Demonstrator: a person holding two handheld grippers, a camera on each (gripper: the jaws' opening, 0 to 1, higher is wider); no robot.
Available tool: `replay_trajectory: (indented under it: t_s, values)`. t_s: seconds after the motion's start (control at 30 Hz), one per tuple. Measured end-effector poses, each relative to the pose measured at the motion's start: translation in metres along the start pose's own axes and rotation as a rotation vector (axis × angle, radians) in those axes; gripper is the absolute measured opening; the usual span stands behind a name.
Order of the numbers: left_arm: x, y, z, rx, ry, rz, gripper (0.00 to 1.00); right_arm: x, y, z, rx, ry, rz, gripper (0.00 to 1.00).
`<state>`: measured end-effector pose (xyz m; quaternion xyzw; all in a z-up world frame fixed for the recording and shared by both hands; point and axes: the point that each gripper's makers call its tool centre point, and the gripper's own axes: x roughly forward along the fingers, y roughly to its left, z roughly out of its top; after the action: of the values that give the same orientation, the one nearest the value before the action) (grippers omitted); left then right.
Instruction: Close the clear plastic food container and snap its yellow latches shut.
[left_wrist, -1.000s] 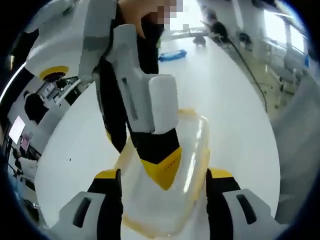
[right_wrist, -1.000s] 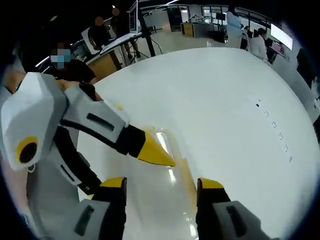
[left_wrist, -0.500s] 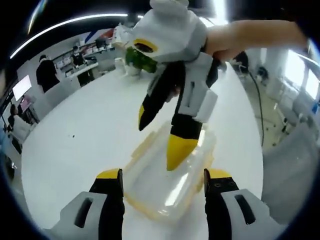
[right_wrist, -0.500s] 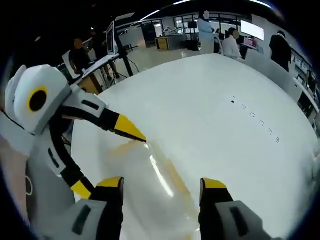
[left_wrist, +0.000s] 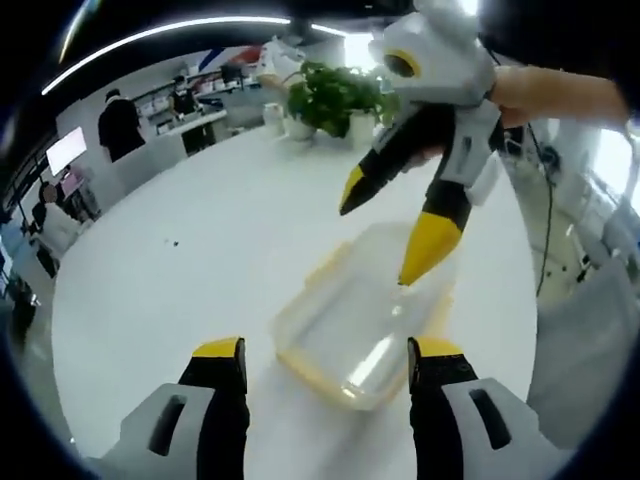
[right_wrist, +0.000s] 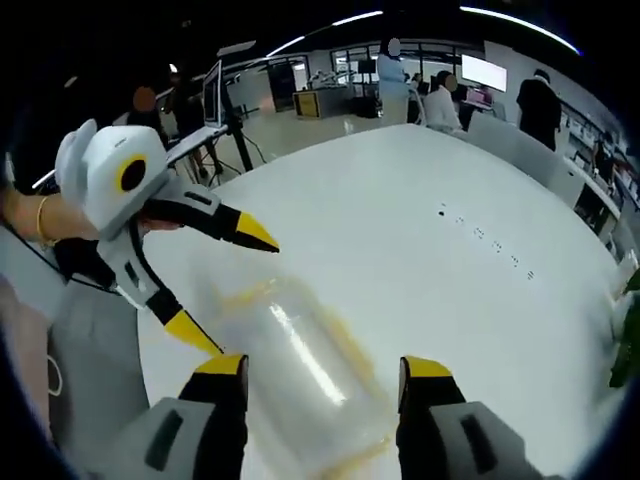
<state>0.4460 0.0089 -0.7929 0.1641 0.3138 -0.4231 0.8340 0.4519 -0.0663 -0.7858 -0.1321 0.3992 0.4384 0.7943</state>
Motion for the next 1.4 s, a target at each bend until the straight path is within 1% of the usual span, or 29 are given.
replay_trajectory:
  t_s: [0.13, 0.27, 0.33, 0.4, 0.57, 0.7, 0.8, 0.83, 0.9, 1.0, 1.1, 1.17, 1.2, 1.4]
  values:
    - [0.000, 0.003, -0.003, -0.023, 0.005, 0.011, 0.63, -0.005, -0.003, -0.009, 0.017, 0.000, -0.022, 0.59]
    - [0.000, 0.001, -0.006, -0.058, 0.003, 0.000, 0.61, -0.011, -0.004, -0.017, 0.060, -0.017, -0.035, 0.58]
    - [0.002, -0.002, -0.006, -0.119, -0.014, -0.026, 0.60, -0.013, -0.003, -0.021, 0.089, -0.032, -0.042, 0.58]
    - [0.002, -0.002, -0.008, -0.166, -0.021, -0.030, 0.59, -0.014, -0.002, -0.026, 0.098, -0.032, -0.050, 0.58]
    - [0.003, -0.002, -0.014, -0.204, -0.017, -0.035, 0.57, -0.018, -0.001, -0.033, 0.155, -0.044, -0.072, 0.58]
    - [0.004, -0.004, -0.018, -0.242, -0.015, -0.045, 0.52, -0.019, -0.002, -0.042, 0.177, -0.033, -0.099, 0.56]
    - [0.005, -0.006, -0.021, -0.302, -0.016, -0.055, 0.53, -0.020, -0.003, -0.050, 0.217, -0.030, -0.111, 0.55]
    - [0.006, -0.007, -0.021, -0.311, -0.018, -0.057, 0.53, -0.020, -0.004, -0.052, 0.244, -0.030, -0.116, 0.55]
    - [0.007, -0.008, -0.021, -0.335, -0.021, -0.063, 0.52, -0.020, -0.004, -0.056, 0.267, -0.030, -0.113, 0.55]
    - [0.009, -0.011, -0.021, -0.345, -0.019, -0.067, 0.52, -0.018, -0.001, -0.060, 0.265, -0.028, -0.101, 0.51]
    - [0.012, -0.012, -0.023, -0.370, -0.015, -0.071, 0.52, -0.016, 0.000, -0.066, 0.255, -0.006, -0.107, 0.49]
    - [0.012, -0.013, -0.023, -0.382, -0.014, -0.072, 0.52, -0.015, -0.001, -0.069, 0.265, -0.003, -0.112, 0.49]
    - [0.012, -0.013, -0.023, -0.384, -0.014, -0.073, 0.52, -0.014, -0.001, -0.068, 0.293, -0.015, -0.106, 0.49]
    - [0.015, -0.016, -0.024, -0.424, -0.009, -0.073, 0.54, -0.012, 0.000, -0.068, 0.325, -0.022, -0.101, 0.50]
